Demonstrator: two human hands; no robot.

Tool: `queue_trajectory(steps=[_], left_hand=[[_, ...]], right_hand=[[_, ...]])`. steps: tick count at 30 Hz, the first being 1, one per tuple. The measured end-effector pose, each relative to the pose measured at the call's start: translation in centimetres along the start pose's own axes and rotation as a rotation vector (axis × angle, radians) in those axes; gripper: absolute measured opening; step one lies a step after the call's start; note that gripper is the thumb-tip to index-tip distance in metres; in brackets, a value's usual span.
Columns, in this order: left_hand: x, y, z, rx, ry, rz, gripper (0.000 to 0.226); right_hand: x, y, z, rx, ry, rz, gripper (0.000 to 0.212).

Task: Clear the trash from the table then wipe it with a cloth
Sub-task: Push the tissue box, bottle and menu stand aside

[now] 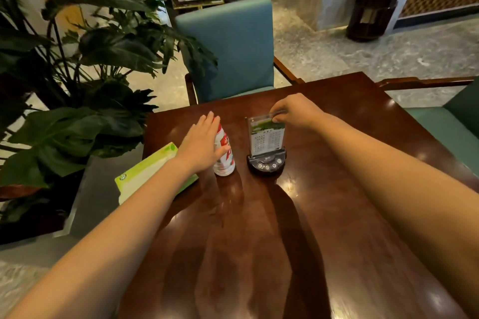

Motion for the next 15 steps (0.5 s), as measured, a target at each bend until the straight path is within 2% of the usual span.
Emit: queue_trajectory(steps=[3,9,12,15], left_hand=[[0.0,-0.2,-0.5,-0.004,0.068,-0.011,0.078],[0.9,0.0,-0.3,0.03,0.102,-0.037,0.077],[2.2,0.2,-0.3,0.062,0.099,-0.055,0.077],[4.0,0.1,-0.1,0.1,0.111,-0.04,0.073]], right_hand=[[-0.6,0.0,-0.9,0.001,-0.006,0.0,0.021],[-0.5,0.3,-1.4,-0.038,0.038,-0.019,0.026],[-0.3,1.0,-1.2,-0.101,0.028,-0.06,0.038],[0.7,1.2,-1.7,-0.065,-0.053,-0.054,0.064]])
Point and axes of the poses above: each hand's wrist, its own x-axis away from the middle knuckle, its own z-axis out of the back of the hand, y = z × x, the point moved 6 cm from there along -x, towards the middle knuckle, and after that the axes turned 5 degrees about -z, right-handed, at the moved point
